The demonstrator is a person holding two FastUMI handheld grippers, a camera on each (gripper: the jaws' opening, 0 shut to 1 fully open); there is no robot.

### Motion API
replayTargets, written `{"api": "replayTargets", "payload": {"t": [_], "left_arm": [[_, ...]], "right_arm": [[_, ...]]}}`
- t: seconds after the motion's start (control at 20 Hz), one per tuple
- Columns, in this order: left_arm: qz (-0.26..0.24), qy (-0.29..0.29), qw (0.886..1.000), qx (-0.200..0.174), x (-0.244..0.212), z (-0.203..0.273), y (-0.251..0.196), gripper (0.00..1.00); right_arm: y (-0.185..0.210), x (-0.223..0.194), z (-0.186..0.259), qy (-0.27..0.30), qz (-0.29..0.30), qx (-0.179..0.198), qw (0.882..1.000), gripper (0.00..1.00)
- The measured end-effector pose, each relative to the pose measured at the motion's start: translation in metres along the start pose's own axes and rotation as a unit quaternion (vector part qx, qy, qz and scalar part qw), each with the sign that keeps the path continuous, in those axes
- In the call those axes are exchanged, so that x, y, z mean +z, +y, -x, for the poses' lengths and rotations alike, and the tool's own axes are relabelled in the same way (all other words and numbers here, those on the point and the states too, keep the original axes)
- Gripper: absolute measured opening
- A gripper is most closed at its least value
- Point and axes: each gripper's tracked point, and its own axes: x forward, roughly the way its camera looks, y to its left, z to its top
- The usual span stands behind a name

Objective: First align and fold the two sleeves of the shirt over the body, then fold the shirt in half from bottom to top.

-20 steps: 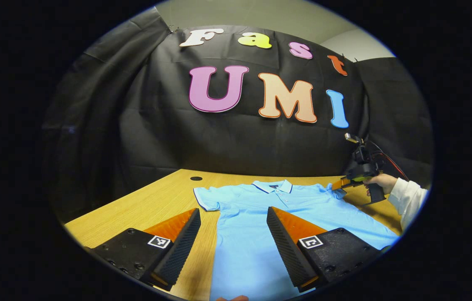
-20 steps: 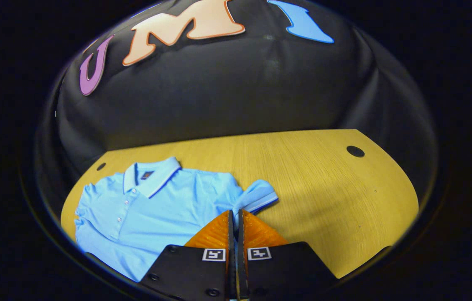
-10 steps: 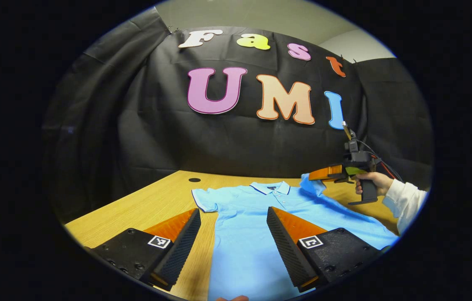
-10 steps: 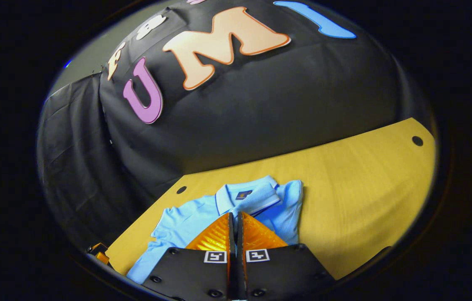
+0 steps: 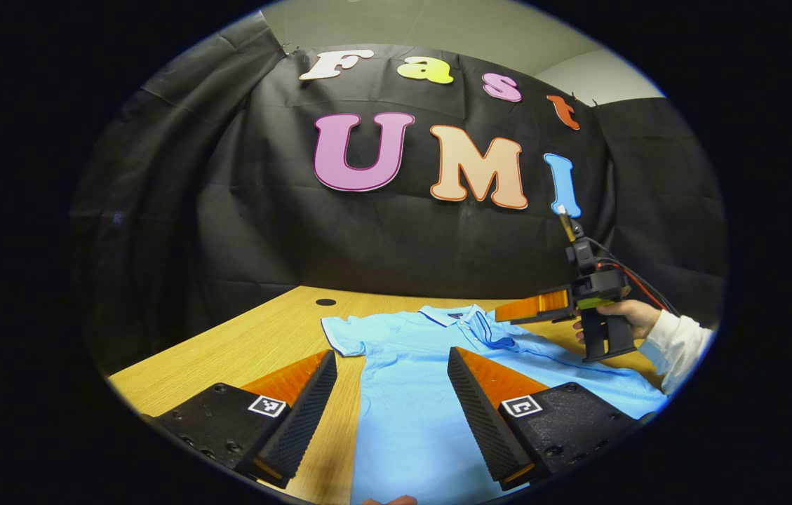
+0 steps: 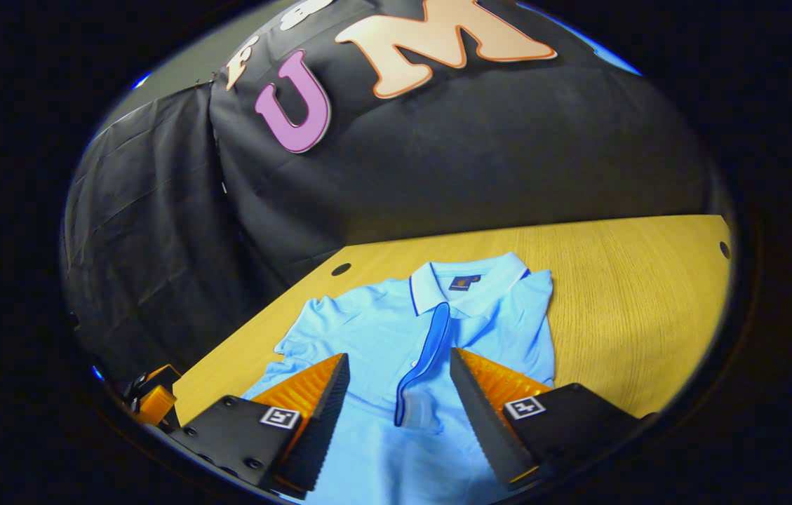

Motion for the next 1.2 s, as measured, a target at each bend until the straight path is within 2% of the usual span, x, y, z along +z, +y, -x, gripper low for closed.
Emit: {"api": "replayTargets", "payload": {"t": [0.1, 0.3, 0.5, 0.6, 0.75, 0.85, 1.05, 1.2], "left_arm": [[0.002, 0.005, 1.0, 0.0, -0.005, -0.004, 0.004, 0.95], [0.005, 0.016, 1.0, 0.004, -0.004, -0.017, 0.022, 0.95], [0.026, 0.069, 0.997, -0.02, -0.008, -0.055, 0.036, 0.95], [0.023, 0.102, 0.994, -0.036, -0.016, -0.082, 0.041, 0.95], [-0.005, 0.149, 0.988, -0.027, -0.034, -0.12, 0.057, 0.95], [-0.026, 0.16, 0.986, -0.021, -0.035, -0.141, 0.066, 0.95], [-0.034, 0.194, 0.98, -0.022, -0.041, -0.179, 0.069, 0.95], [-0.034, 0.218, 0.975, -0.005, -0.05, -0.206, 0.078, 0.96]], "right_arm": [[0.006, 0.01, 0.027, -0.031, 0.016, -0.003, 0.999, 0.98], [0.01, 0.013, 0.095, -0.092, 0.016, -0.018, 0.995, 0.98], [-0.007, -0.013, 0.16, -0.125, 0.065, -0.081, 0.987, 0.97], [-0.007, -0.026, 0.184, -0.14, 0.073, -0.094, 0.983, 0.98], [0.0, -0.04, 0.209, -0.148, 0.036, -0.08, 0.985, 0.98], [-0.008, -0.035, 0.221, -0.165, 0.02, -0.084, 0.983, 0.97], [-0.045, -0.038, 0.233, -0.163, 0.035, -0.142, 0.976, 0.97], [-0.049, -0.044, 0.234, -0.154, 0.033, -0.149, 0.976, 0.97]]}}
